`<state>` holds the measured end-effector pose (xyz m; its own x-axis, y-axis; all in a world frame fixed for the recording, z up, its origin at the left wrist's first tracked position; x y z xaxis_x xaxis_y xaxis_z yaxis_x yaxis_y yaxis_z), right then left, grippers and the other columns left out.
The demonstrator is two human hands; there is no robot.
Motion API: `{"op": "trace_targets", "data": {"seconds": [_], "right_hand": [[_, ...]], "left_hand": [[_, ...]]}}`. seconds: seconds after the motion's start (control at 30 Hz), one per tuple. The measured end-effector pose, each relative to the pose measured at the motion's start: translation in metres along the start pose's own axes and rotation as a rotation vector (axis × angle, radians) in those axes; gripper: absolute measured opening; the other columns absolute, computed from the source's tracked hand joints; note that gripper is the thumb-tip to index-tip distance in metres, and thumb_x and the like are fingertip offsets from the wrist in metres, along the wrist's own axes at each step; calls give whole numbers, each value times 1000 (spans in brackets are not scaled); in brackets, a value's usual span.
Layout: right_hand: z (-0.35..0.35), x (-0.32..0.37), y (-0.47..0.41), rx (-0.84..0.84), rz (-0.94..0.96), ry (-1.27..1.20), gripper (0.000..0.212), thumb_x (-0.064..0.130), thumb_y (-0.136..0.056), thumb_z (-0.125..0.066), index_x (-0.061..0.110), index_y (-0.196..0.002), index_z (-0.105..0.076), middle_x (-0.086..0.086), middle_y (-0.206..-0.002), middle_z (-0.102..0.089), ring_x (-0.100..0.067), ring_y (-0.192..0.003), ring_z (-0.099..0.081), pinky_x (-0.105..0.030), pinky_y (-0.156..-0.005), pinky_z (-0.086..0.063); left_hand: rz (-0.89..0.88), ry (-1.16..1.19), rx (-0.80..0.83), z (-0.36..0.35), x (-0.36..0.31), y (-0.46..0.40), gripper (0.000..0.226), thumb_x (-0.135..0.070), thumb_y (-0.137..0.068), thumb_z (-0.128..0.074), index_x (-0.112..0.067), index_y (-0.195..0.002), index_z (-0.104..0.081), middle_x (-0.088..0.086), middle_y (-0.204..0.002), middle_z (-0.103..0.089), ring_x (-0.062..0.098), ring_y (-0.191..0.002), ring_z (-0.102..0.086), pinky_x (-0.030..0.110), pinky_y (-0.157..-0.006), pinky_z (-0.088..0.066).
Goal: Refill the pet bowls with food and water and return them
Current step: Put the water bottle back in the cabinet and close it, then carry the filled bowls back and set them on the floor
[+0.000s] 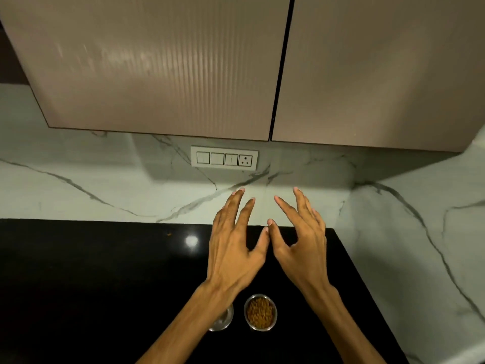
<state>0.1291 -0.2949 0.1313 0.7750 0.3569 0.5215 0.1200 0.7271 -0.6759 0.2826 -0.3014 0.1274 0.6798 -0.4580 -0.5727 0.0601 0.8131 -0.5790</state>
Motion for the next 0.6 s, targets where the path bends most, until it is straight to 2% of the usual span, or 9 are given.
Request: {"op": "trace_targets", "data": {"seconds": [0.13, 0.23, 0.27, 0.33, 0.43, 0.5, 0.6], "right_hand": [[1, -1, 32, 65, -77, 12, 55, 41, -94, -64, 30, -147, -60, 1, -165, -42, -9, -155, -31, -37, -125, -23], [-1, -5, 57, 108, -137, -15, 53, 44, -95, -61, 29, -146, -61, 2, -161, -48, -2, -151, -33, -41, -125, -31], [-3, -6, 65, 119, -151, -19, 52, 44, -95, -61, 29, -145, -61, 2, -159, -51, -3, -150, -36, -44, -124, -34], [-5, -7, 84, 137, -181, -34, 50, 42, -97, -63, 29, -145, -62, 2, -156, -55, -7, -149, -42, -47, -121, -40], [-9, -12, 108, 163, -233, -61, 46, 36, -98, -70, 27, -143, -63, 3, -150, -60, -8, -144, -50, -45, -117, -45], [-12, -16, 123, 181, -272, -79, 45, 34, -97, -72, 27, -141, -64, 6, -145, -64, -6, -138, -55, -37, -115, -48], [-20, -29, 144, 229, -377, -109, 44, 33, -97, -73, 29, -139, -65, 14, -135, -68, 4, -126, -58, -12, -107, -44]], "left_hand": [[67, 44, 43, -5, 6, 30, 64, -50, -95, -57, -25, -152, -46, -16, -168, -22, 8, -154, -23, 42, -122, -34], [152, 98, 91, -12, 17, 53, 63, -54, -94, -55, -28, -151, -47, -19, -165, -26, 6, -151, -28, 46, -109, -50], [179, 114, 98, -14, 20, 61, 62, -54, -94, -56, -28, -150, -48, -19, -165, -27, 5, -151, -28, 45, -108, -51], [232, 133, 113, -19, 26, 78, 60, -51, -95, -60, -27, -149, -50, -17, -164, -31, 4, -151, -30, 43, -114, -45], [300, 162, 135, -26, 38, 102, 56, -46, -95, -65, -25, -146, -54, -16, -160, -37, 4, -147, -35, 39, -116, -44], [344, 197, 152, -31, 48, 118, 53, -44, -94, -67, -25, -143, -56, -15, -155, -42, 5, -142, -42, 39, -111, -49], [439, 234, 179, -41, 69, 141, 47, -41, -93, -69, -28, -137, -60, -12, -145, -52, 8, -130, -55, 37, -105, -52]]}}
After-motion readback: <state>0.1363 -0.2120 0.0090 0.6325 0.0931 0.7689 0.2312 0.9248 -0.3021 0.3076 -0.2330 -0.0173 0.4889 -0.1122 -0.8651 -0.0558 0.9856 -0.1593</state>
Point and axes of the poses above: each hand's wrist, its own y-axis away from the middle knuckle, its own z-axis out of the back of the hand, x = y × z, the point moved 6 cm from there along -y, towards the middle knuckle
